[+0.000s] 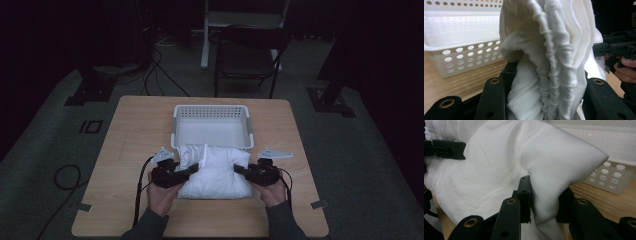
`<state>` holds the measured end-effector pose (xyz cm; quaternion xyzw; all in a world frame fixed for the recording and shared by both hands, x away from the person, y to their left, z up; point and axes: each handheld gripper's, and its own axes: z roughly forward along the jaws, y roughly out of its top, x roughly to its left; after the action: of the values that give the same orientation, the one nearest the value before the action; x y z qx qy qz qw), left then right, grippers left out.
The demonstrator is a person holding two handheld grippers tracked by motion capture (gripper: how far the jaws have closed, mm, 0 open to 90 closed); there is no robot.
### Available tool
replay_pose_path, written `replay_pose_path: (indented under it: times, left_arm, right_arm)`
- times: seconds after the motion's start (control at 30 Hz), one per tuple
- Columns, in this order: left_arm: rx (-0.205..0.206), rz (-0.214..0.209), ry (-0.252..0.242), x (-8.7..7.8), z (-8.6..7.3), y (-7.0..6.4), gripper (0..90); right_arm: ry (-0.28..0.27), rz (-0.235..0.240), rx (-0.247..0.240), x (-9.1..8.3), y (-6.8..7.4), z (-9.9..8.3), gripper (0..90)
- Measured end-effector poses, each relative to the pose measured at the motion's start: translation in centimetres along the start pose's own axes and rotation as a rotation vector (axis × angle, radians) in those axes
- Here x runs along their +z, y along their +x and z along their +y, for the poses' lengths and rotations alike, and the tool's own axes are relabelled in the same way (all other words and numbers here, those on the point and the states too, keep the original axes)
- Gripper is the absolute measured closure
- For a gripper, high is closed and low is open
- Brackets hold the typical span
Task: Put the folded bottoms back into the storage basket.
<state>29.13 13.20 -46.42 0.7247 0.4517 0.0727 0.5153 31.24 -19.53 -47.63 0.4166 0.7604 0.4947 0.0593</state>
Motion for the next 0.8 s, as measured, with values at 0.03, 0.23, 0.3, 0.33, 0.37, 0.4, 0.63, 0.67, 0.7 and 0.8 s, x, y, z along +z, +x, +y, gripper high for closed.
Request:
replay_pose_path:
  times: [0.03,0.23,0.3,0.33,0.37,0.4,0.63,0.67,0.7,0.8]
  left_arm:
    - [0.001,0.0,0.0,0.0,0.0,0.0,54.1]
    - [0.001,-0.003,-0.009,-0.2,0.3,0.0,54.1]
    - [0.0,-0.004,-0.011,-0.3,0.3,-0.1,54.2]
    - [0.0,-0.004,-0.01,-0.3,0.4,-0.1,54.1]
    - [-0.001,-0.005,-0.011,-0.4,0.4,0.0,54.1]
    - [-0.001,-0.006,-0.012,-0.4,0.4,0.0,54.2]
    - [0.002,-0.012,-0.021,-0.8,0.9,0.0,54.1]
    - [0.002,-0.012,-0.024,-0.9,0.9,0.0,54.2]
    - [0.002,-0.013,-0.026,-0.9,1.0,0.0,54.2]
    - [0.007,-0.013,-0.035,-1.0,1.2,-0.1,54.2]
  right_arm:
    - [-0.001,0.0,0.002,0.0,0.0,0.0,71.3]
    - [-0.008,-0.002,-0.006,-0.1,0.2,0.3,71.4]
    - [-0.009,-0.001,-0.006,-0.2,0.2,0.4,71.3]
    - [-0.01,0.0,-0.007,-0.2,0.2,0.4,71.3]
    - [-0.01,0.0,-0.008,-0.2,0.2,0.5,71.3]
    - [-0.011,0.0,-0.008,-0.2,0.3,0.5,71.3]
    - [-0.02,0.003,-0.015,-0.3,0.5,0.9,71.3]
    - [-0.023,0.002,-0.02,-0.4,0.6,1.0,71.3]
    - [-0.025,0.002,-0.02,-0.4,0.6,1.1,71.3]
    - [-0.03,-0.004,-0.029,-0.6,0.8,1.4,71.3]
